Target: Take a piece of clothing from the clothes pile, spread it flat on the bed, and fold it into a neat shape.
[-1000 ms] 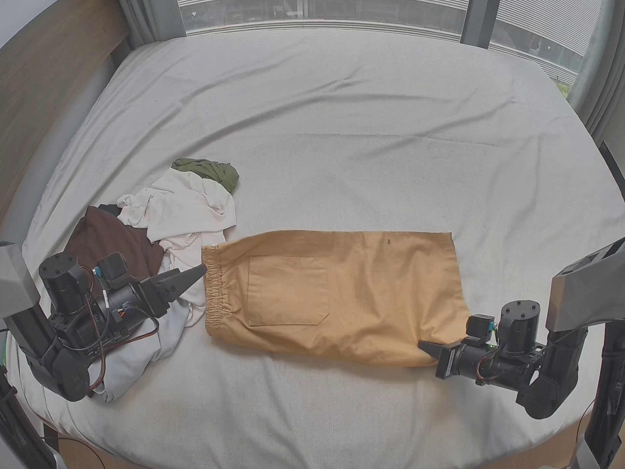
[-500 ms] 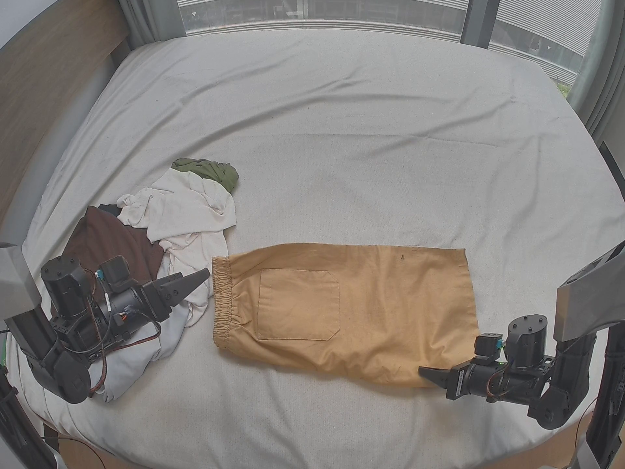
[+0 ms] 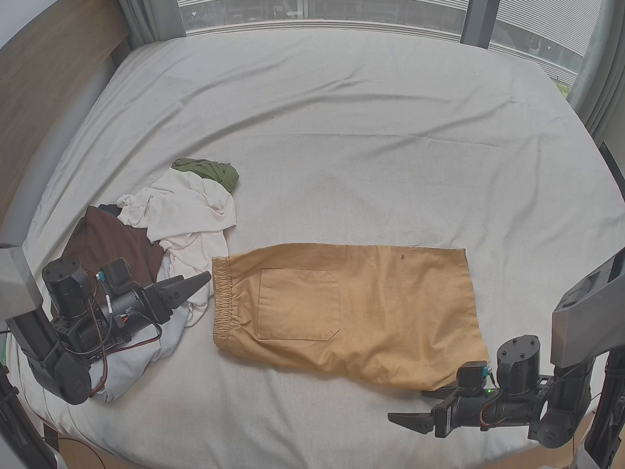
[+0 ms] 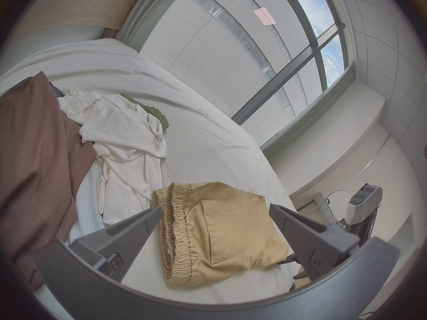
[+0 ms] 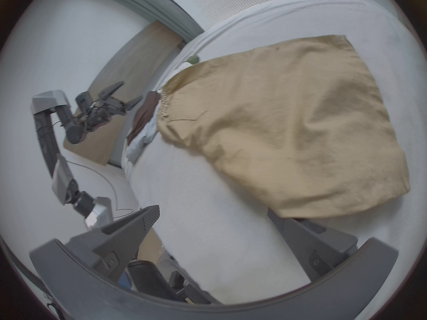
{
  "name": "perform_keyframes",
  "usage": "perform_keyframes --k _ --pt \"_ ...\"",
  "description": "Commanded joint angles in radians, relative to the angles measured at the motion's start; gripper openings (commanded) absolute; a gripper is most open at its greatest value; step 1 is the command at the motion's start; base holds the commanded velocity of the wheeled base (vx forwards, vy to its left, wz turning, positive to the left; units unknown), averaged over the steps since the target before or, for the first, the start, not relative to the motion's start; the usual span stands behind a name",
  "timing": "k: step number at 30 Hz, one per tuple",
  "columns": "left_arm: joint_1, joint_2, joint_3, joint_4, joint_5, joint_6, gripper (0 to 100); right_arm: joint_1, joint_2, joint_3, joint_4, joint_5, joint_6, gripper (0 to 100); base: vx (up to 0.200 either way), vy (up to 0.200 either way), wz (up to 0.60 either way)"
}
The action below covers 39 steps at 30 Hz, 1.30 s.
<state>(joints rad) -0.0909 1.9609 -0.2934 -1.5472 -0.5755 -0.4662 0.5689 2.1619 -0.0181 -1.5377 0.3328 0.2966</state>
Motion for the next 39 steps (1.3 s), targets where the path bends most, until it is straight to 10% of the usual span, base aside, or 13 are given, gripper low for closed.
perform_keyframes --k 1,39 --pt "0.000 0.039 0.014 -0.001 -0.001 0.003 100 0.039 -0.111 -0.014 -0.001 0.017 0.026 100 0.000 0.000 0.00" --pt "-0.104 0.394 -0.053 -0.002 0.065 0.001 100 -0.138 -0.195 -0.221 -0.001 0.092 0.121 100 0.000 0.000 0.00"
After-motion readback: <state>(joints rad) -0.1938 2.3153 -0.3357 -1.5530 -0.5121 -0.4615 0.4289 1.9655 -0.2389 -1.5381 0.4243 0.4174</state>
